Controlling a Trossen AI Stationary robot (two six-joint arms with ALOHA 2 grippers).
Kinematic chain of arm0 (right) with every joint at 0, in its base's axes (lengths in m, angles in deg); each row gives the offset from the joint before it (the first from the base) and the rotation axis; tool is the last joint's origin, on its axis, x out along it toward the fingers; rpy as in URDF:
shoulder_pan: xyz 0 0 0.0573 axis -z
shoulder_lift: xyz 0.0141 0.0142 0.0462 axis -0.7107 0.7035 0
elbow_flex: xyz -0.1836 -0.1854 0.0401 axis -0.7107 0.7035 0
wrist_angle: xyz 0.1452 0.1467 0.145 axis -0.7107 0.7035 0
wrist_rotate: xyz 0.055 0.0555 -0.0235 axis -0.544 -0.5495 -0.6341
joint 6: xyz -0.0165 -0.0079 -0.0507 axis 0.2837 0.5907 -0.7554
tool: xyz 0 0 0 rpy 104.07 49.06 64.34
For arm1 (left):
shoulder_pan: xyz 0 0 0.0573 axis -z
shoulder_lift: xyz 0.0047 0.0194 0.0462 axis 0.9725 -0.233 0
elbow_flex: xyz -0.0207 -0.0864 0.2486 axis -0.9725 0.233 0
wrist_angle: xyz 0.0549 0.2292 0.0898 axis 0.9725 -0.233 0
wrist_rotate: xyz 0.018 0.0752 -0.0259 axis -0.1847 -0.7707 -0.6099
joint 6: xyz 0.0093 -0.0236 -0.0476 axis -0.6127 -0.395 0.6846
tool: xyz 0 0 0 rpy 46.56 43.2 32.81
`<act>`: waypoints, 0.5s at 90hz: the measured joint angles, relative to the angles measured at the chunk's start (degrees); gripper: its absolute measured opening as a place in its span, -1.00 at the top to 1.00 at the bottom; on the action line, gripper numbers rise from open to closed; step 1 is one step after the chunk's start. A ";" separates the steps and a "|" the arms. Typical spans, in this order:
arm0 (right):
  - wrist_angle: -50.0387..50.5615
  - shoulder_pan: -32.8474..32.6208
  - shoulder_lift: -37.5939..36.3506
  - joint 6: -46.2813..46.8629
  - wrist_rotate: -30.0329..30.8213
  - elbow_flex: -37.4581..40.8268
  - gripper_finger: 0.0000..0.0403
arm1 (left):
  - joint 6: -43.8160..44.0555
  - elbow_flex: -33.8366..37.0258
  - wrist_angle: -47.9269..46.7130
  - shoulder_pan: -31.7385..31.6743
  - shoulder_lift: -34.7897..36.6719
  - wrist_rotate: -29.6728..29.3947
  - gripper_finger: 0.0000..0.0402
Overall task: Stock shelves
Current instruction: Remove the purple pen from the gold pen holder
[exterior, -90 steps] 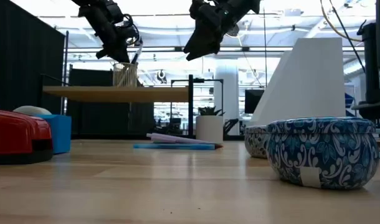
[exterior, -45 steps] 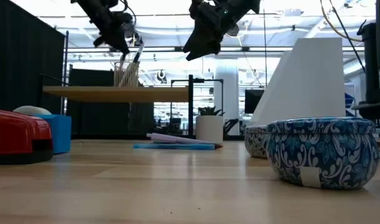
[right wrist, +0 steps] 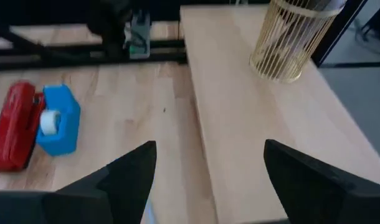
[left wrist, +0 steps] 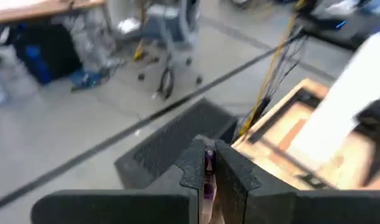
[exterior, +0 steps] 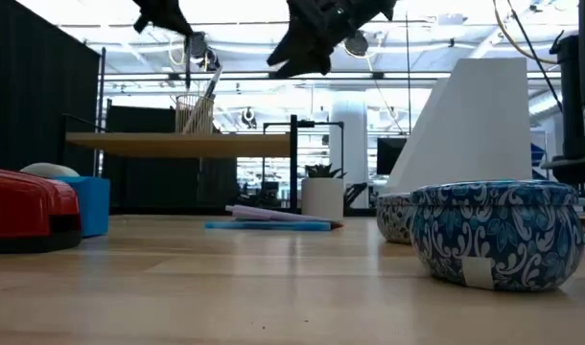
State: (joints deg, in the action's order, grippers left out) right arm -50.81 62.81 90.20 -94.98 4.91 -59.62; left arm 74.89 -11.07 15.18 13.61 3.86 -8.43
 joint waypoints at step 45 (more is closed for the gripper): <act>-23.30 -4.40 0.00 7.23 -1.77 0.00 -0.38 | 0.77 0.00 0.78 6.34 6.62 24.90 0.94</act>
State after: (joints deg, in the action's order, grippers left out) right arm -74.11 58.41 90.20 -87.75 3.14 -59.62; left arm 75.66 -11.07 15.96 19.95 10.48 16.47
